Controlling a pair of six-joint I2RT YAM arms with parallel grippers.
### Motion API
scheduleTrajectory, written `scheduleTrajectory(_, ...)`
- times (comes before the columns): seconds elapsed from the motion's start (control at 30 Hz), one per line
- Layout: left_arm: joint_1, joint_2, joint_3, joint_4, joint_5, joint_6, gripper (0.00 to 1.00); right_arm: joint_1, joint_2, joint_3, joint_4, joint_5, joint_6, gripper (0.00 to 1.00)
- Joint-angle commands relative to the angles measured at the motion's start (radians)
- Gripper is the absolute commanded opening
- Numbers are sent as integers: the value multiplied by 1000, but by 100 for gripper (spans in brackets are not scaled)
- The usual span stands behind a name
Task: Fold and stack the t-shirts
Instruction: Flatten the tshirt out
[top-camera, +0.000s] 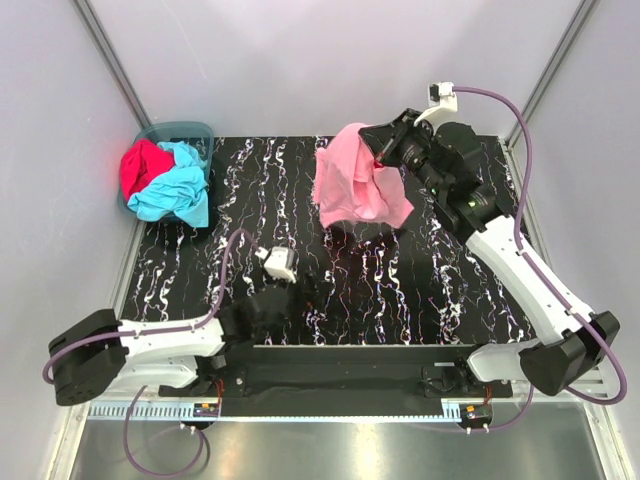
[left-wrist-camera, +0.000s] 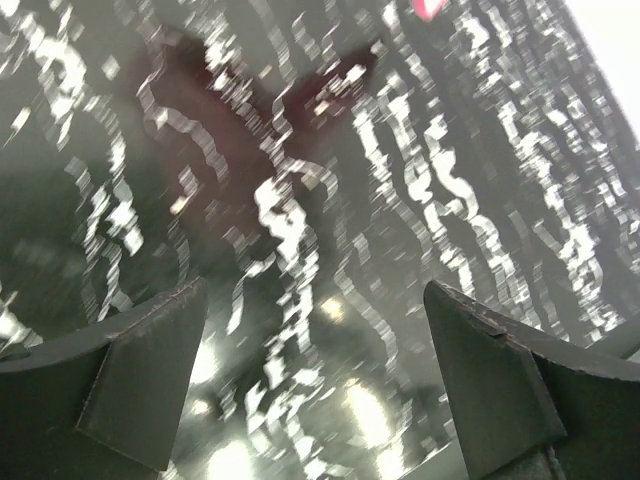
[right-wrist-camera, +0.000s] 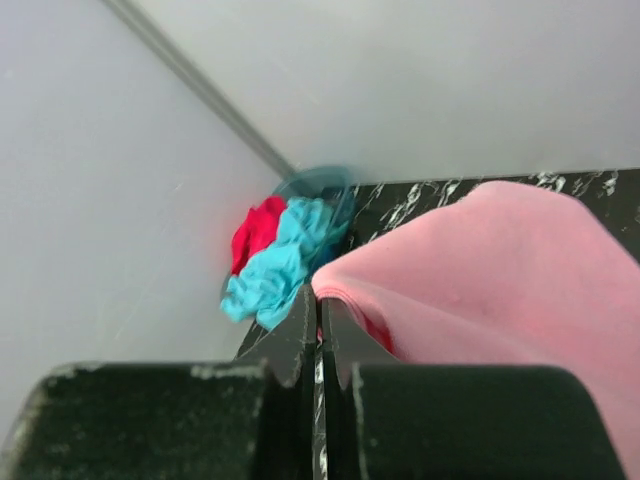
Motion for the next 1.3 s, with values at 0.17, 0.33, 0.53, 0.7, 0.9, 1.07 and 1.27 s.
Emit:
scheduleTrajectory(0.17,-1,148,255,82,83,97,95,3,-50,173,-70,-254,47,0)
scheduleTrajectory(0.33,-1,194,309,97,125,96,95,3,-61,141,-90,-285,61,0)
scheduleTrajectory(0.53,-3,173,256,97,111,85,95,4,-44,32,-82,-242,59,0)
scheduleTrajectory(0.7,-1,110,211,74,68,97,95,3,-61,-72,-84,-161,20,0)
scheduleTrajectory(0.9,-1,19,128,59,27,78,95,0,-26,-187,-81,-58,-35,0)
scheduleTrajectory(1.07,-3,-19,91,51,36,45,95,0,160,-152,-9,-125,-19,0)
scheduleTrajectory(1.27,-3,-57,47,47,30,15,95,38,439,62,13,-254,20,0)
